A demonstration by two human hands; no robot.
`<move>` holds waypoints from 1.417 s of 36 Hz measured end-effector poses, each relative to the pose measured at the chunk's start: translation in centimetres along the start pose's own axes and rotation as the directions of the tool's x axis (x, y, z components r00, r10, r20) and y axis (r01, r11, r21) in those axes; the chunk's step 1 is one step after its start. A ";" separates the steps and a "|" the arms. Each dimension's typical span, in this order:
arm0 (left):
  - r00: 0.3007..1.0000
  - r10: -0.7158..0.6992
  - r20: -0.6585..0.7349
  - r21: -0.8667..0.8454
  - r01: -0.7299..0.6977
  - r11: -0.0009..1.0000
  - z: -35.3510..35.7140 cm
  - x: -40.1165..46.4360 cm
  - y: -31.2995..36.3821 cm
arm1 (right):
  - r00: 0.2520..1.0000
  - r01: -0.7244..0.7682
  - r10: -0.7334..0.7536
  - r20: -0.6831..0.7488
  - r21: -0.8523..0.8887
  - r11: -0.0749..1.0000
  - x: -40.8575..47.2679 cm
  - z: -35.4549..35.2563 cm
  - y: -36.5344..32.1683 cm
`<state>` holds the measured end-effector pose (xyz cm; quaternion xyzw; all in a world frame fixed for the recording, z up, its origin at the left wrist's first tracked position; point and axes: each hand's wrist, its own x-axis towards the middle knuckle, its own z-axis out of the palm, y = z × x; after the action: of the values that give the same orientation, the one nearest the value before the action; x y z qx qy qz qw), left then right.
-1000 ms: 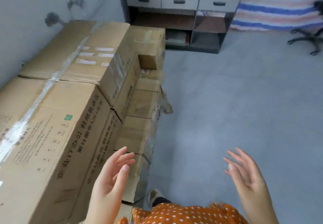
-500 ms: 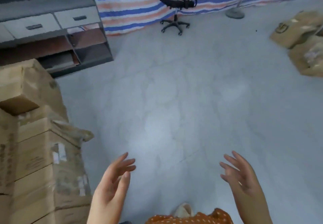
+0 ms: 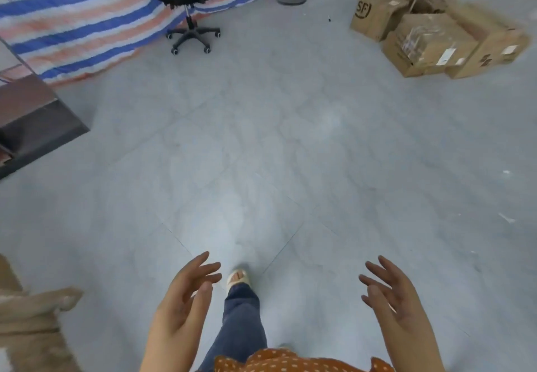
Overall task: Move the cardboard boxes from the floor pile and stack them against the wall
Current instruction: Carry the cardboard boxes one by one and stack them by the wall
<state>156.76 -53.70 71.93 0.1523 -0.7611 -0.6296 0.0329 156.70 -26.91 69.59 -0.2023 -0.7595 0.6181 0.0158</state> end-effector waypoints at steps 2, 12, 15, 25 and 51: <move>1.000 -0.001 0.020 0.009 0.001 1.000 0.8 2.5 0.2 | 1.000 -0.012 0.012 -0.009 -0.009 1.000 1.8 0.5 -0.4; 0.982 0.083 0.168 -0.007 -0.083 0.997 3.8 20.3 4.7 | 0.985 0.023 -0.014 -0.169 0.051 0.998 14.2 6.1 -6.3; 0.973 0.109 0.202 -0.017 -0.108 0.994 4.4 25.3 6.4 | 0.982 0.063 -0.054 -0.183 0.039 0.997 17.9 8.1 -8.6; 0.954 0.033 0.297 0.021 -0.041 0.999 8.8 35.9 8.3 | 0.966 -0.037 0.040 -0.257 0.014 0.999 27.0 9.3 -11.1; 0.947 0.045 0.318 0.019 -0.054 0.998 41.0 65.1 18.2 | 0.934 0.020 -0.016 -0.357 0.007 1.000 67.8 -3.6 -16.6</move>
<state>81.46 -29.71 71.99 0.0303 -0.7686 -0.6344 -0.0764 90.69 -3.97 70.84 -0.3043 -0.7425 0.5749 0.1602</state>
